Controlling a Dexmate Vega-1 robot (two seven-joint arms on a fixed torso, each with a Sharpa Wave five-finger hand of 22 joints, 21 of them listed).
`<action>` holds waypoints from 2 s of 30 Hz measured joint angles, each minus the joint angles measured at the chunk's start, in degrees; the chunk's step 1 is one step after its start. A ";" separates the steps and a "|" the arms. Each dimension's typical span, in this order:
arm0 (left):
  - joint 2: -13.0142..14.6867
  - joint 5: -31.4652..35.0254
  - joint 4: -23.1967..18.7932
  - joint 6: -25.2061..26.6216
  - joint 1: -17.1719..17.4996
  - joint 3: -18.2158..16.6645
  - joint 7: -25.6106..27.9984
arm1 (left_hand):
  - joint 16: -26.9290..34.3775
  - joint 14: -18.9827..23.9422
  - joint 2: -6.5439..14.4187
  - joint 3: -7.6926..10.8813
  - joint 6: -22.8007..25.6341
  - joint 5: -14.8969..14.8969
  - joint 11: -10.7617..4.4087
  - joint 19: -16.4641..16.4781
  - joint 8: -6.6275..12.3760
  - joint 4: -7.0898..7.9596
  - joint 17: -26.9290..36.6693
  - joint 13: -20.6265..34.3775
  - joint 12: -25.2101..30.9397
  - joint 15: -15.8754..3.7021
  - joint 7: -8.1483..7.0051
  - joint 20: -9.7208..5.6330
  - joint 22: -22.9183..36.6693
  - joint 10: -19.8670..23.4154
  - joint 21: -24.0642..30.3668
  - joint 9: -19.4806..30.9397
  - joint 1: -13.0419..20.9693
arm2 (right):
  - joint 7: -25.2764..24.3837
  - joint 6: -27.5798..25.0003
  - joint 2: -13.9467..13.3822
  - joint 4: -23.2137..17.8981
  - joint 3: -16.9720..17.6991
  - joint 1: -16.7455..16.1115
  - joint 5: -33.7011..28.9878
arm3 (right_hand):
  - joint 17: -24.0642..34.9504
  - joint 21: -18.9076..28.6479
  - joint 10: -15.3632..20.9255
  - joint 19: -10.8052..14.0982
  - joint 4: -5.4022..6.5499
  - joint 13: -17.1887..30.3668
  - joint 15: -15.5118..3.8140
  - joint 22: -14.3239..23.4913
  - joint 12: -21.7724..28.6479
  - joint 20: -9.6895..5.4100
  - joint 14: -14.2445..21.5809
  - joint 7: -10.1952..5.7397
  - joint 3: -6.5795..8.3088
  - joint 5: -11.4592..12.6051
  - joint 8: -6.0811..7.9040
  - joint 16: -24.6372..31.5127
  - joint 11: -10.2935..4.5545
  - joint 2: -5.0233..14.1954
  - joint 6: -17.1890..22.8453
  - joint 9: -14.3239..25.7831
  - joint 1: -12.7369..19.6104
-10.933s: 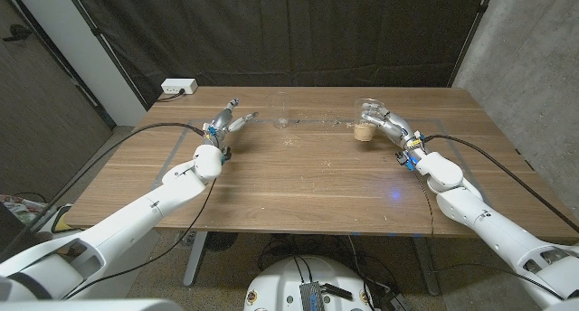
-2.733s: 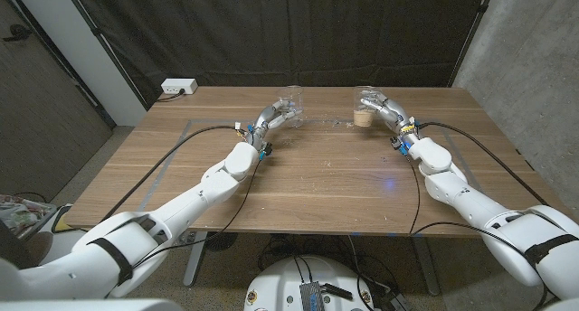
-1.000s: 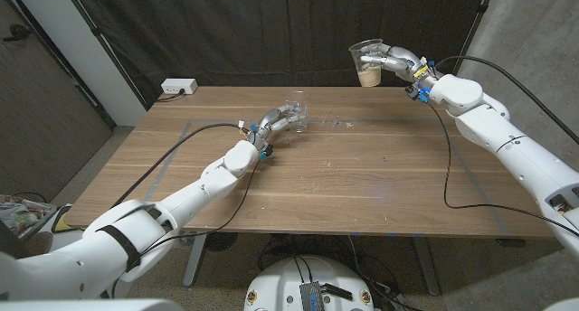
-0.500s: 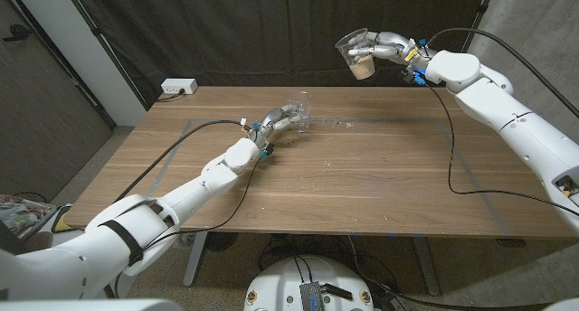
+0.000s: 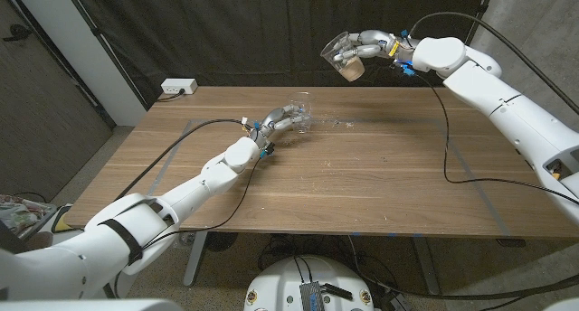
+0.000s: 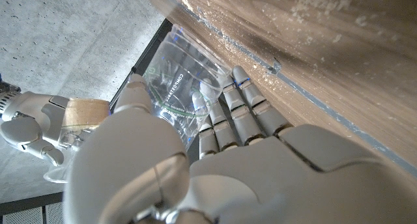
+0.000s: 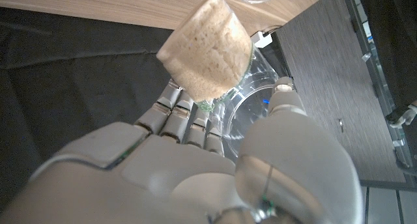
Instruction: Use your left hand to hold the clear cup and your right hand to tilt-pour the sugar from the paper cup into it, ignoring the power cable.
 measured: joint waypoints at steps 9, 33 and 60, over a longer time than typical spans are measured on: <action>0.59 0.22 -1.27 0.56 0.02 0.16 -0.29 | 0.00 0.00 0.00 0.00 0.00 0.00 0.00 0.00 0.00 0.00 0.27 -0.01 0.03 0.00 0.00 0.00 0.00 0.00 0.00 0.00 0.00 | 3.41 -0.86 1.82 0.95 -2.93 2.79 -4.31 | -0.17 0.33 0.30 0.00 -0.01 -0.04 0.00 -0.11 -0.15 0.00 0.00 -0.11 -0.01 0.06 -0.02 0.00 -0.30 0.16 0.50 -0.01 -0.15; 2.10 0.42 -4.23 2.20 0.62 0.51 -0.08 | -0.44 0.52 -0.01 -0.24 -0.01 -0.45 0.09 0.00 0.00 0.24 0.79 -0.06 -0.01 -0.11 0.00 0.00 -0.27 -0.08 0.45 0.00 -0.01 | 9.93 -0.82 4.87 0.28 -7.72 6.85 -14.67 | -0.19 0.34 1.32 0.00 0.40 0.28 0.10 -0.74 -0.59 0.00 0.53 -0.09 -0.09 0.05 0.17 0.34 -0.73 0.19 0.66 -0.13 -1.17; 0.65 2.03 0.93 -1.88 -1.82 1.86 -1.26 | -0.99 0.52 0.22 -0.41 0.01 -0.47 -0.12 -0.21 0.00 0.08 1.33 -0.03 -0.23 -0.11 -0.02 0.22 -0.28 0.16 0.44 -0.01 0.23 | 11.74 0.83 7.83 -0.75 -10.49 7.49 -24.72 | -0.43 0.77 2.25 0.00 0.46 0.58 -0.09 -1.06 -1.04 0.00 0.90 -0.41 0.32 -0.01 0.01 0.34 -1.05 0.05 1.40 -0.23 -1.32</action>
